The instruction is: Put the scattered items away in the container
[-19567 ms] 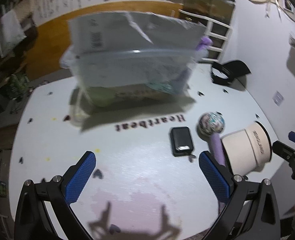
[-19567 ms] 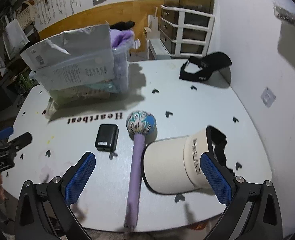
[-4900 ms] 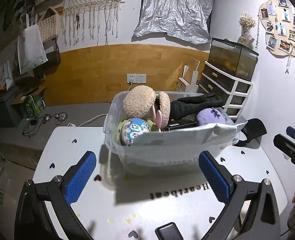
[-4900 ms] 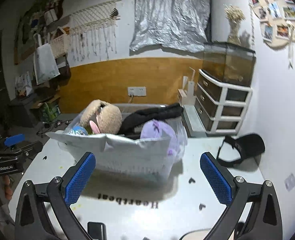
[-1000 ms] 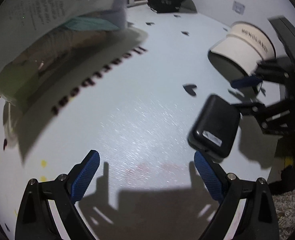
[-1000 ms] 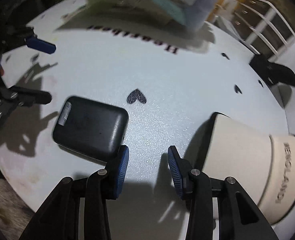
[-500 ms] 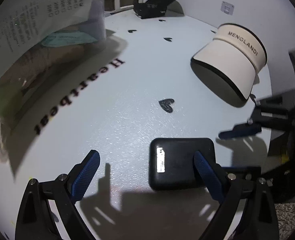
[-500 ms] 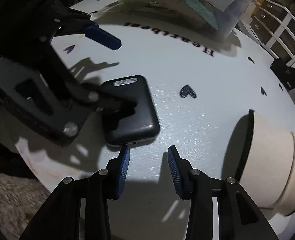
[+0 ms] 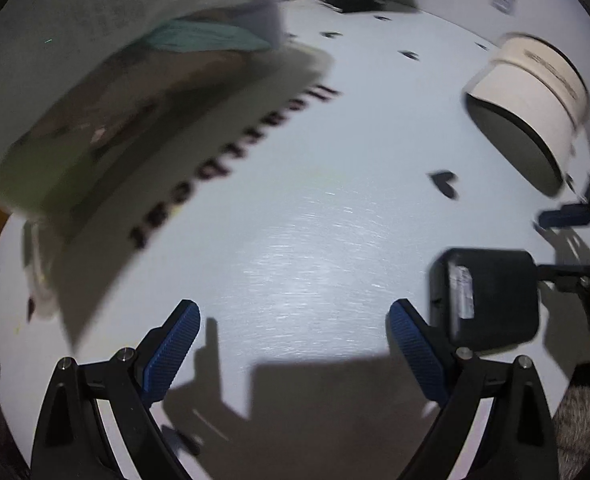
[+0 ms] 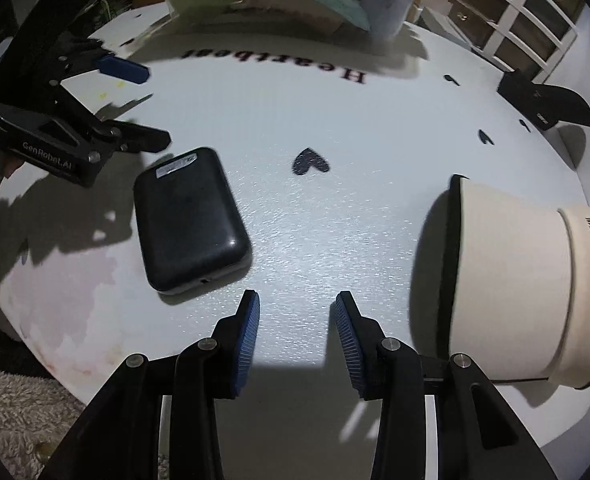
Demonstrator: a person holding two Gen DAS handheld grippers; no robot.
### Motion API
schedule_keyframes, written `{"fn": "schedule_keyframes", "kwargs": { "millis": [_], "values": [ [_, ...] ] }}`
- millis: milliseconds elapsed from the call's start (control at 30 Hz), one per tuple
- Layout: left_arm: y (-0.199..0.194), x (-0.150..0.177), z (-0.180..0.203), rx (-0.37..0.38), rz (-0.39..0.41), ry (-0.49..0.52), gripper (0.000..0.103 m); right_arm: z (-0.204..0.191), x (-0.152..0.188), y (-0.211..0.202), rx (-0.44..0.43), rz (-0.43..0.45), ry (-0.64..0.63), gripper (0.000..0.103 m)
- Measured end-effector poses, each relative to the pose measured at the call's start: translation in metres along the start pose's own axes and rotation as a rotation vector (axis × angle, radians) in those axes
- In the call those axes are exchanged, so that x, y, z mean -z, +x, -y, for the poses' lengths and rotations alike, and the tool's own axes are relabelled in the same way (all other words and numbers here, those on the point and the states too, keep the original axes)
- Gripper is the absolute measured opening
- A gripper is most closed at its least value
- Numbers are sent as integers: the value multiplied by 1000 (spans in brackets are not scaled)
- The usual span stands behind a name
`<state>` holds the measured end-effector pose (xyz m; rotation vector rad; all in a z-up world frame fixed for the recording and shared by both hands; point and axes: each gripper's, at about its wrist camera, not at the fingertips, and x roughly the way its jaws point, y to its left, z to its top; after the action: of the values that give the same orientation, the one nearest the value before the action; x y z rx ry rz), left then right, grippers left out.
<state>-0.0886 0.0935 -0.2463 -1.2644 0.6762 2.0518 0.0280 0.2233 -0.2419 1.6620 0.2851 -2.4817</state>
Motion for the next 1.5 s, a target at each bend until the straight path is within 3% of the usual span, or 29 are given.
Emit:
{"fn": "schedule_keyframes", "kwargs": {
  "millis": [67,233,300,333,367,400,533,833,867,1100,1333,1367,1500],
  "values": [
    [0,1,8,40,-1,45,95,-3,-2,0,-12,-1,-2,41],
    [-1,2,7,56,7,48,96,-8,-2,-3,-9,-9,-39,43],
    [-3,3,7,60,10,41,96,-11,1,-12,9,0,-82,53],
    [-3,3,6,60,13,38,96,-14,3,-19,28,15,-116,73],
    [-3,3,6,61,16,35,96,-17,4,-26,42,36,-151,86],
    [-3,3,7,62,18,32,96,-23,6,-35,45,59,-202,87],
    [-5,6,6,68,25,18,96,-39,1,-30,-1,29,-316,87],
    [-8,11,4,74,30,9,96,-45,-28,10,-104,17,-364,87],
    [-8,11,4,77,31,4,96,-46,-30,13,-113,5,-372,82],
    [-21,22,-7,124,50,-116,96,-39,-39,19,-192,-27,-295,62],
    [-36,38,-7,165,59,-210,96,-35,-46,19,-179,-41,-190,62],
    [-37,40,-6,184,57,-231,96,-34,-46,19,-182,-42,-173,62],
    [-39,43,-10,380,47,-411,96,-35,-46,15,-157,-14,-159,61]
  ]
}}
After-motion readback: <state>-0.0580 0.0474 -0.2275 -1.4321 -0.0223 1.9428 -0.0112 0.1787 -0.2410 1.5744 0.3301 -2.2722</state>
